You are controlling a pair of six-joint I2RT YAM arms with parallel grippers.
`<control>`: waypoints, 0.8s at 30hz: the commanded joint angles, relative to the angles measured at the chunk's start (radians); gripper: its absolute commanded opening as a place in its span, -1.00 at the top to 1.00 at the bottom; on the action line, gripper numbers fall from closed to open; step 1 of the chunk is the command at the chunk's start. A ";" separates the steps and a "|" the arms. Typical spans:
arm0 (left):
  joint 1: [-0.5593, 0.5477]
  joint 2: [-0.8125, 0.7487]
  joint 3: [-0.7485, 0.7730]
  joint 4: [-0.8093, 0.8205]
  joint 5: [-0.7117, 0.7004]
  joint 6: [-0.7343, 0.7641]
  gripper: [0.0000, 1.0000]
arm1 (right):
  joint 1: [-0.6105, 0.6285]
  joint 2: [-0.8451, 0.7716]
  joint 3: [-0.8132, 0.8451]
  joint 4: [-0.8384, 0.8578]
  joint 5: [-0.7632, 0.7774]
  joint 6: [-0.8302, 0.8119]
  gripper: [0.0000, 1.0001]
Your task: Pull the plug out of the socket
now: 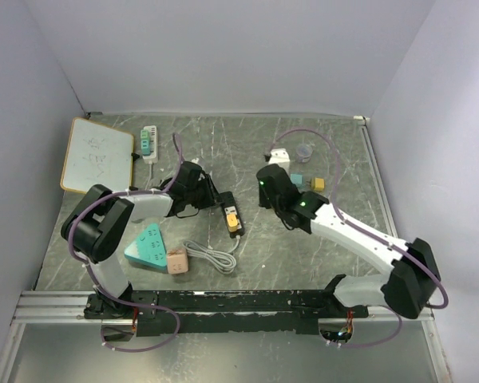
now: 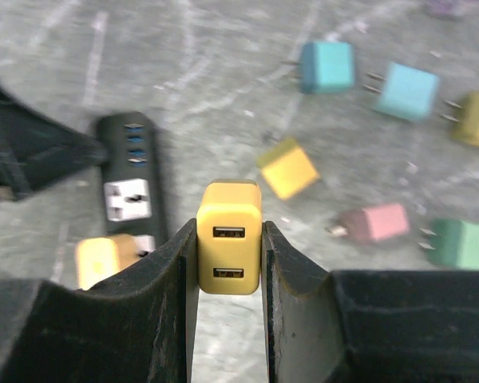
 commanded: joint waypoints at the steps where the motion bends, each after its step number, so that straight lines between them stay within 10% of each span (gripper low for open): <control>1: -0.007 0.047 -0.010 -0.208 0.031 0.061 0.13 | -0.050 -0.104 -0.098 -0.060 0.127 0.002 1.00; 24: 0.121 -0.131 0.059 -0.219 0.255 0.182 -0.49 | -0.895 -0.229 -0.321 0.067 -0.565 -0.001 1.00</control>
